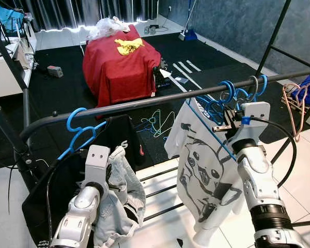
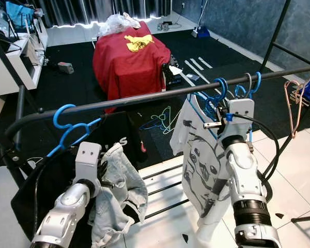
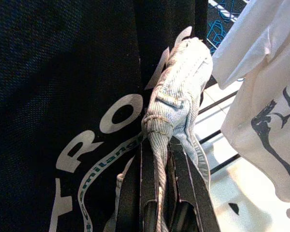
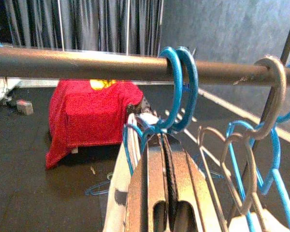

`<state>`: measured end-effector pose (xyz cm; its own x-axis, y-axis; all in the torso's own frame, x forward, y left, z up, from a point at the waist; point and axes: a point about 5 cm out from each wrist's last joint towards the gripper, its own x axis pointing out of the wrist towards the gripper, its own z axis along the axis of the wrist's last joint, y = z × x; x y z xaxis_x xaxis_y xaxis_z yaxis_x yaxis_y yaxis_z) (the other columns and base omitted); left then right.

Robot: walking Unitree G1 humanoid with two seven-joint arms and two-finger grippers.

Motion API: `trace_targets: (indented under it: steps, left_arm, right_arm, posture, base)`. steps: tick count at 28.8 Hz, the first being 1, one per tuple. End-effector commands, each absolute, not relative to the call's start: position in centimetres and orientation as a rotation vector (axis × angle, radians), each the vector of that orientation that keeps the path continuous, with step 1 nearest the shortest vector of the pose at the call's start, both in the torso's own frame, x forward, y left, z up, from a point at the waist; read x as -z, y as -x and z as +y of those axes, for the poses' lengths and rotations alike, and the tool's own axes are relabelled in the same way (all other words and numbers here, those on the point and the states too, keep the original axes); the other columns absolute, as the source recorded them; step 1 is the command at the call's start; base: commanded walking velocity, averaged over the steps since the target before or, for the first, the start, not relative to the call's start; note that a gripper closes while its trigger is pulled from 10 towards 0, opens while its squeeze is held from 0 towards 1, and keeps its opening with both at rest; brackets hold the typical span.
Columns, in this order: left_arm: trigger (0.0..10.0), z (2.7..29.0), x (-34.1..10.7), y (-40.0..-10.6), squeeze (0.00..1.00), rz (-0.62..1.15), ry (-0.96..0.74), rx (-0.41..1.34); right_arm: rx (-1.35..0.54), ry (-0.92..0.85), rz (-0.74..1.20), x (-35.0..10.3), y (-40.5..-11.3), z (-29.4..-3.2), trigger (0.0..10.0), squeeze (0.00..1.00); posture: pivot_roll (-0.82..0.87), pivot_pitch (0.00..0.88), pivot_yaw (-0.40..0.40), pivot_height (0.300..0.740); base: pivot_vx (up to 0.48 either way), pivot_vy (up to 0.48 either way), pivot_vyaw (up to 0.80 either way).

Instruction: Hang hanger

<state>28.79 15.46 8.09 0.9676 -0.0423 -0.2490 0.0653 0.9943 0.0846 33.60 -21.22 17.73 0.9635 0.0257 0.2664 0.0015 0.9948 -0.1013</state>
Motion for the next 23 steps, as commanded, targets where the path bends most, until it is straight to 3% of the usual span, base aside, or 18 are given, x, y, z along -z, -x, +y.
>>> trace_targets:
  steps: [1,3,4,5,6,9,10,11,23]
  left_arm:
    - [10.0,15.9,-8.6,-28.8,0.00,0.234,-0.109,0.045]
    - [10.0,15.9,-8.6,-28.8,0.00,0.235,-0.108,0.044]
    - [10.0,15.9,-8.6,-28.8,0.00,0.238,-0.109,0.044]
    - [10.0,15.9,-8.6,-28.8,0.00,0.238,-0.109,0.044]
    - [10.0,16.0,-8.5,-28.8,0.00,0.239,-0.109,0.044]
    - [10.0,16.0,-8.5,-28.7,0.00,0.242,-0.110,0.044]
    - [10.0,16.0,-8.5,-28.7,0.00,0.243,-0.111,0.045]
    - [10.0,16.0,-8.4,-28.7,0.00,0.244,-0.110,0.045]
    - [10.0,15.9,-8.3,-28.6,0.00,0.246,-0.108,0.048]
  right_arm:
    - [-0.010,0.098,-0.265,-17.6,-33.5,-21.1,10.0,0.00]
    - [-0.003,0.098,-0.271,-17.4,-33.1,-21.0,10.0,0.00]
    - [0.000,0.102,-0.278,-17.3,-32.8,-20.8,10.0,0.17]
    - [0.000,0.102,-0.278,-17.3,-32.8,-20.8,10.0,0.17]
    - [0.002,0.108,-0.284,-17.1,-32.4,-20.7,10.0,1.00]
    - [0.018,0.117,-0.294,-17.1,-32.2,-20.6,10.0,1.00]
    - [0.035,0.123,-0.304,-17.2,-32.0,-20.7,10.0,0.53]
    - [0.052,0.130,-0.320,-17.4,-31.9,-20.8,10.0,0.00]
    - [0.140,0.155,-0.384,-18.6,-31.3,-22.0,10.0,0.00]
  posture:
    - [0.03,0.058,0.016,0.740]
    - [0.03,0.061,0.018,0.740]
    - [0.03,0.066,0.022,0.740]
    - [0.03,0.066,0.022,0.740]
    - [0.03,0.066,0.021,0.740]
    - [0.03,0.066,0.021,0.740]
    - [0.03,0.068,0.022,0.740]
    - [0.03,0.070,0.022,0.740]
    - [0.03,0.068,0.022,0.740]
  base:
    - [0.000,0.000,0.00]
    - [0.000,0.000,0.00]
    - [0.000,0.000,0.00]
    - [0.000,0.000,0.00]
    - [0.000,0.000,0.00]
    - [0.000,0.000,0.00]
    - [0.000,0.000,0.00]
    - [0.000,0.000,0.00]
    - [0.000,0.000,0.00]
